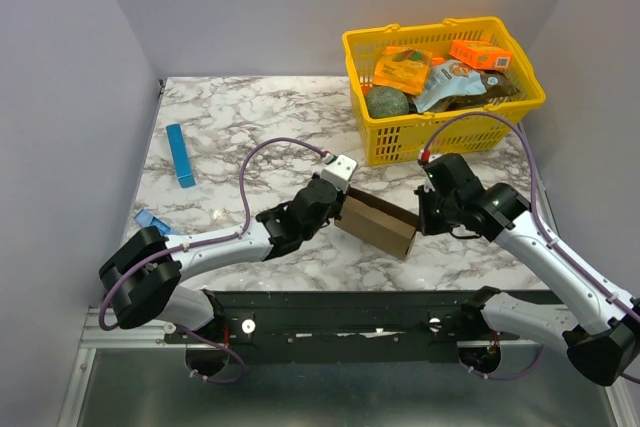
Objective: Fold the paper box
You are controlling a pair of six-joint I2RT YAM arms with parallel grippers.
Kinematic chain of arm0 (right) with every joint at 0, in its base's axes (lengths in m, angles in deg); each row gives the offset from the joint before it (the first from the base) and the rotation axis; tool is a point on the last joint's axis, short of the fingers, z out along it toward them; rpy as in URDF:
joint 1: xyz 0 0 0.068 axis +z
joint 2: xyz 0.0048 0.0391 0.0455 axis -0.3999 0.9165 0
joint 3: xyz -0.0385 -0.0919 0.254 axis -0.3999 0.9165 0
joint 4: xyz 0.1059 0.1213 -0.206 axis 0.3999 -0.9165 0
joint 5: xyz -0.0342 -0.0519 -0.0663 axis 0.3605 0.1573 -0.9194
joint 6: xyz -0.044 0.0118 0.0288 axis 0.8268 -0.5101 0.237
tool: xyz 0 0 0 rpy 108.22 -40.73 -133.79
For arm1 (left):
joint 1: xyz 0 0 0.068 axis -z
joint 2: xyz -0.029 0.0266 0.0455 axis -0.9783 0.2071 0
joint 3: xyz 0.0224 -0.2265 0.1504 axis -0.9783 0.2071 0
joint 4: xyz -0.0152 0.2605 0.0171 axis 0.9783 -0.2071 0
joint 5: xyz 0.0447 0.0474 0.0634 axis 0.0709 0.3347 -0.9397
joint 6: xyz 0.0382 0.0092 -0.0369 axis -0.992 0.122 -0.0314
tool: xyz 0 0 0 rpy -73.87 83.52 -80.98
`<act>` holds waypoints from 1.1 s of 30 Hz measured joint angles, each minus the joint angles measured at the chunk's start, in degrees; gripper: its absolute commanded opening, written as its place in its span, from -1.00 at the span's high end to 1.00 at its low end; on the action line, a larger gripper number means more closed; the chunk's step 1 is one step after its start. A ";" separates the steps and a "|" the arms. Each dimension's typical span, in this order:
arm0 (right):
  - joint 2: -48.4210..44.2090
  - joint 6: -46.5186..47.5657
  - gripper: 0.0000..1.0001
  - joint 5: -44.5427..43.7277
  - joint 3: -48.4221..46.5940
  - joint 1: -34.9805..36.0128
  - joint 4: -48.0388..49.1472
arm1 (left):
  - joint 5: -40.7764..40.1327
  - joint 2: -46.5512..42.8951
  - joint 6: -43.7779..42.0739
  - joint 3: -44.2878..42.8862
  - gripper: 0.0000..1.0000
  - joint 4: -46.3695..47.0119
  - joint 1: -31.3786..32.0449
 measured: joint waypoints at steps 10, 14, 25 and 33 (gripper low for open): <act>-0.31 -0.46 0.99 0.72 0.04 0.00 0.26 | -1.62 0.26 0.00 -0.11 1.00 -0.04 0.55; -0.46 -0.46 0.99 1.05 0.04 0.00 0.26 | -1.99 0.37 -0.02 -0.17 1.00 -0.04 0.66; -0.87 -0.68 0.99 2.08 0.15 0.00 0.66 | -3.19 0.90 0.02 -0.55 1.00 -0.52 0.98; -1.36 -1.11 0.99 3.21 1.49 0.00 1.09 | -4.39 1.51 0.39 -1.11 1.00 -0.87 1.81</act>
